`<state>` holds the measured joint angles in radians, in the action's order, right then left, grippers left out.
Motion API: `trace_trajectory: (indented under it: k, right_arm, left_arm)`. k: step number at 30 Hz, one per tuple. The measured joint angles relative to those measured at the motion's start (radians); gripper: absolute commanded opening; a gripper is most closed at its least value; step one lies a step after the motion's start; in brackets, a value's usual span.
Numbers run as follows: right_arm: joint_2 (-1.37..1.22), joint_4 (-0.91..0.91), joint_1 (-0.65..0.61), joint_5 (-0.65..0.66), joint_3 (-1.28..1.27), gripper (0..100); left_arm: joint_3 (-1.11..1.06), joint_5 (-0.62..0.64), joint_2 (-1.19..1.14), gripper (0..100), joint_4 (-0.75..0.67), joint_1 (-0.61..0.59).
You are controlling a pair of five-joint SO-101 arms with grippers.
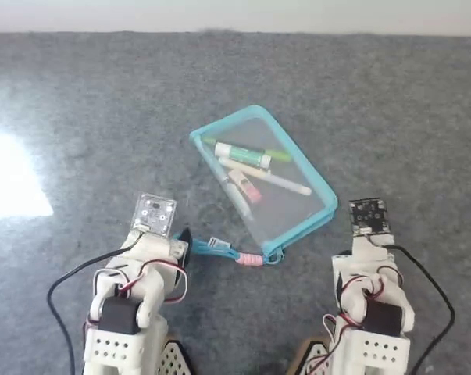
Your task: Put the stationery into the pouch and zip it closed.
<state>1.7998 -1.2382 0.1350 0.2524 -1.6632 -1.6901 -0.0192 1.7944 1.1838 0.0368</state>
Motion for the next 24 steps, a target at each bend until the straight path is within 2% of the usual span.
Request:
trace_trajectory:
  k: [6, 24]
  right_arm:
    - [0.000, -0.014, 0.058, 0.000, 0.000, 1.7]
    - [0.000, -0.014, 0.060, 0.000, 0.000, 1.7]
  left_arm:
    - [0.000, 0.000, 0.000, 13, 0.061, 0.000]
    - [0.000, 0.000, 0.000, 13, 0.061, 0.000]
